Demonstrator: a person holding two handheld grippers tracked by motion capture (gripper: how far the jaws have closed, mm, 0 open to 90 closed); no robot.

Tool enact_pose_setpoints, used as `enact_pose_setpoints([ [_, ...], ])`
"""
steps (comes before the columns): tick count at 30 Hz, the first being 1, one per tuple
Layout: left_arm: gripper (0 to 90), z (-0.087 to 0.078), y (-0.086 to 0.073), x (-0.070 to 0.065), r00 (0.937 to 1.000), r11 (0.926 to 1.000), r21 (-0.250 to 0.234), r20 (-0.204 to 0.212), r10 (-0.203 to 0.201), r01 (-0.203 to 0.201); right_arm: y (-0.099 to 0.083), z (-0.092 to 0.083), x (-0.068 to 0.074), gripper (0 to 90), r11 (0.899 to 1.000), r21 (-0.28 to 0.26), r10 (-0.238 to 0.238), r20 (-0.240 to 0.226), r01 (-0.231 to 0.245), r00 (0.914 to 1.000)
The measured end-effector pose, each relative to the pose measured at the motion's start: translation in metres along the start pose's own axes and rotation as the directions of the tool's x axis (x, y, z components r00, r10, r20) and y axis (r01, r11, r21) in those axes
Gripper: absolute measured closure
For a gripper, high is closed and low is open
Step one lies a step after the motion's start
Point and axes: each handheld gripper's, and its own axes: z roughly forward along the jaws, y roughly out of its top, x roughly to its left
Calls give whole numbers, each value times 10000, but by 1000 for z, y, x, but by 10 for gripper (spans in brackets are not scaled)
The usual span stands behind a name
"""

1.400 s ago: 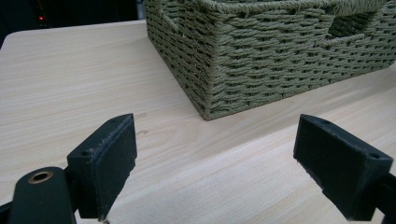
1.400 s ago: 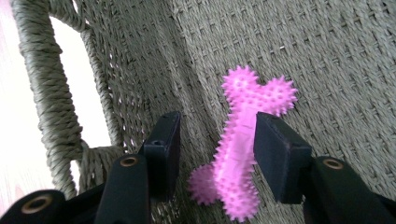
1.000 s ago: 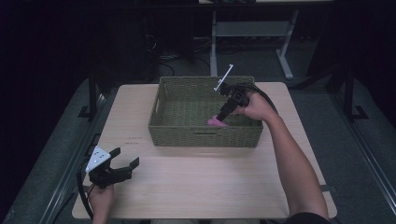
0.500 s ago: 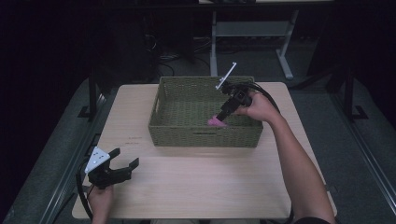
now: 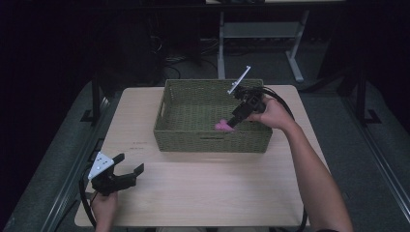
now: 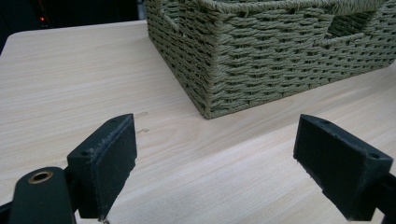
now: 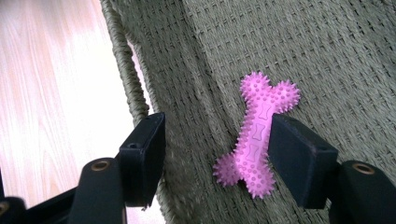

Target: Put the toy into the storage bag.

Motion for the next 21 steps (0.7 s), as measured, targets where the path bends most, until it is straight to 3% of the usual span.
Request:
enact_pose_setpoints([
  [16,128,0,0,0,10000,10000,5,11,31,-31,-21,-17,17,338,9974,-721,-11,-143,1,9999],
  [21,128,0,0,-1,10000,10000,16,3,33,-33,-32,-22,28,320,9966,-822,-85,42,88,10000],
])
